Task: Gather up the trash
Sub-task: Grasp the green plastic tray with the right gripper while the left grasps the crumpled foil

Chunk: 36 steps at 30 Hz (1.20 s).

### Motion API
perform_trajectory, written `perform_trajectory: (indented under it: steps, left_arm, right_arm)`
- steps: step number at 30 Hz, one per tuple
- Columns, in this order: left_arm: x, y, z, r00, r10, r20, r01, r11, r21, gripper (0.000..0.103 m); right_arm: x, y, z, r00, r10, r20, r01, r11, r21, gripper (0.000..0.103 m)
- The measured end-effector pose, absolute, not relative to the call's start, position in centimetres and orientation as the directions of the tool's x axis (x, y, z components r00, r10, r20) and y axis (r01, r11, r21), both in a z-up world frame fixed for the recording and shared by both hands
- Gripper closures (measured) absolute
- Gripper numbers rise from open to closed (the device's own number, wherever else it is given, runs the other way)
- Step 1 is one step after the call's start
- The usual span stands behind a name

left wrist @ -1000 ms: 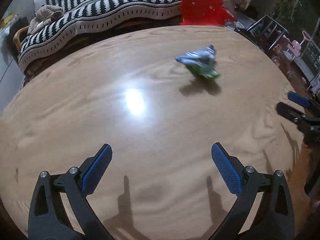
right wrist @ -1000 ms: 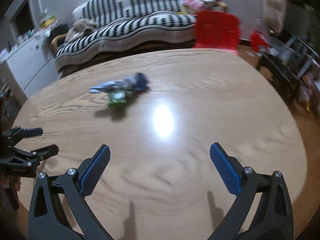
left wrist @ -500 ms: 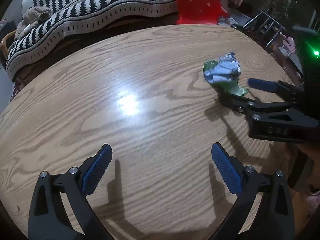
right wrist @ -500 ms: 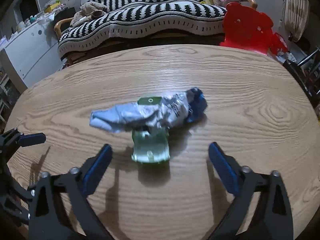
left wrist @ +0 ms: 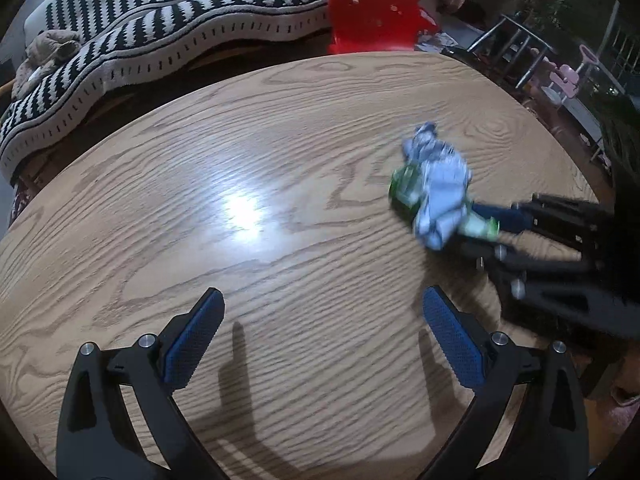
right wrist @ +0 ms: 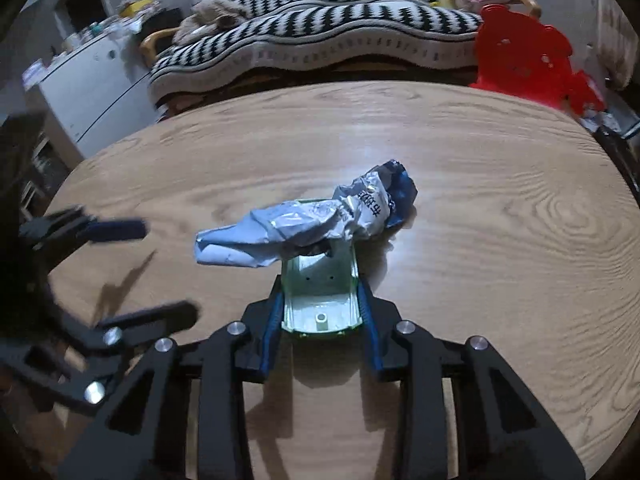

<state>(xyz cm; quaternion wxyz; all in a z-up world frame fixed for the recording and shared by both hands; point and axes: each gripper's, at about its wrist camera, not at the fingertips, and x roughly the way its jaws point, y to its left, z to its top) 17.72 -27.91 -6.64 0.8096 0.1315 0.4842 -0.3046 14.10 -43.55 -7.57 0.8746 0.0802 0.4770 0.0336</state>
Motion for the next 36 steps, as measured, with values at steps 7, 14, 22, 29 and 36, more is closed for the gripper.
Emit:
perform_trajectory:
  steps: [7, 14, 22, 29, 36]
  left_arm:
    - [15.0, -28.7, -5.6, 0.342, -0.381, -0.859, 0.642, 0.762, -0.082, 0.006]
    - [12.2, -28.4, -4.5, 0.346, -0.374, -0.861, 0.648, 0.759, -0.069, 0.006]
    - [9.5, -30.1, -4.3, 0.305, -0.396, -0.866, 0.69, 0.718, -0.085, 0.007]
    - [9.0, -31.6, -5.2, 0.235, -0.426, -0.874, 0.739, 0.663, -0.124, 0.007]
    - [8.7, -32.6, -5.7, 0.127, -0.475, -0.871, 0.759, 0.612, -0.223, 0.007]
  right_arm:
    - [10.0, -43.5, -6.4, 0.518, 0.032, -0.855, 0.024, 0.998, 0.051, 0.069]
    - [7.3, -42.8, -5.2, 0.483, 0.029, -0.875, -0.022, 1.0, 0.021, 0.069]
    - [3.6, -43.3, -4.8, 0.469, 0.062, -0.881, 0.0, 0.998, 0.07, 0.069]
    - [2.3, -44.1, -5.5, 0.462, 0.061, -0.885, -0.013, 0.998, 0.062, 0.069]
    - [1.0, -43.3, -5.9, 0.507, 0.065, -0.86, -0.105, 0.994, 0.014, 0.069]
